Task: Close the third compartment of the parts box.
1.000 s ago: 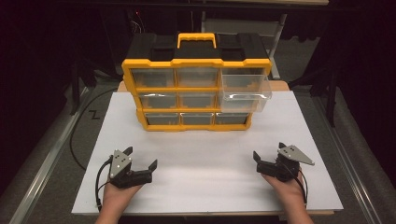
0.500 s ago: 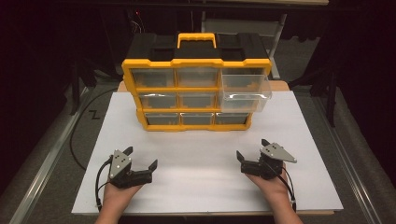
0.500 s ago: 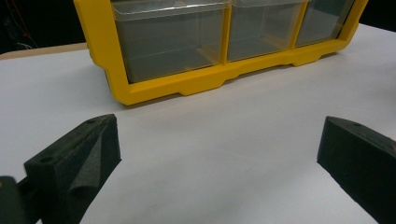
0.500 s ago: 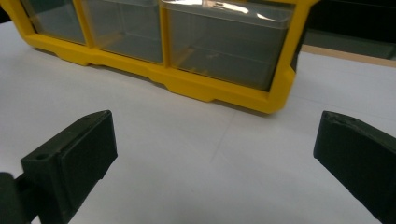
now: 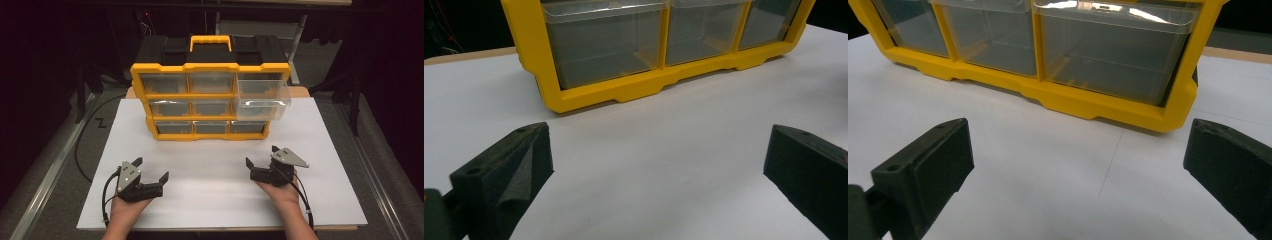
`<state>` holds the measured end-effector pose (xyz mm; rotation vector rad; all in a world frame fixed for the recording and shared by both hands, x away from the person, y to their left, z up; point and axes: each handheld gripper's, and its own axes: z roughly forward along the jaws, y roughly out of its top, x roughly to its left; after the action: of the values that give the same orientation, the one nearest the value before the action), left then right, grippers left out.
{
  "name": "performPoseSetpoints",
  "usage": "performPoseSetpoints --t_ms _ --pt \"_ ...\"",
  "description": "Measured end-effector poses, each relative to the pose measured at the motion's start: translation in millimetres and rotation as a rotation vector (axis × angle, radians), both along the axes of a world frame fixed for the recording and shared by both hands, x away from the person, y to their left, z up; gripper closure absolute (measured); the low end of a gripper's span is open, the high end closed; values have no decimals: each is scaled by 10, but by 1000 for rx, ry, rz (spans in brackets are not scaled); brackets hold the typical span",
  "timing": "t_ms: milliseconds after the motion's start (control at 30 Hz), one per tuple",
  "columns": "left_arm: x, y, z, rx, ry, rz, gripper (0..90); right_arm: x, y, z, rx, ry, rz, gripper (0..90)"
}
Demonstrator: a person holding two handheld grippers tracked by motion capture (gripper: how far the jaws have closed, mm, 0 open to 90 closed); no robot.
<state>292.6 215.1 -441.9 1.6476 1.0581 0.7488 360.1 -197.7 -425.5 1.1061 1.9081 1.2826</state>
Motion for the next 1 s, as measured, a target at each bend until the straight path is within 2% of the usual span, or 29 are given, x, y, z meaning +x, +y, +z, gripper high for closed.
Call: performPoseSetpoints --t_ms 133,200,267,467,667,700,1000 --pt "-1 -6 -3 -1 -1 -7 4 -42 -30 -4 9 -12 25 7" --pt "-7 -10 0 -1 -5 -13 4 -56 -40 -15 14 -7 30 7" --pt "-11 -11 2 -4 -4 -12 4 -66 -42 -45 2 17 35 7" --pt "-6 -7 -2 -2 -1 -10 4 -97 -28 -68 -12 23 48 24" --pt "-2 -14 -8 1 2 -14 4 -104 -36 -86 -2 33 40 120" --pt "-2 -13 -8 2 2 -14 4 -106 -48 -88 3 33 33 165" --pt "-6 -5 -5 -2 -1 -10 4 -100 -105 -105 12 43 14 283"
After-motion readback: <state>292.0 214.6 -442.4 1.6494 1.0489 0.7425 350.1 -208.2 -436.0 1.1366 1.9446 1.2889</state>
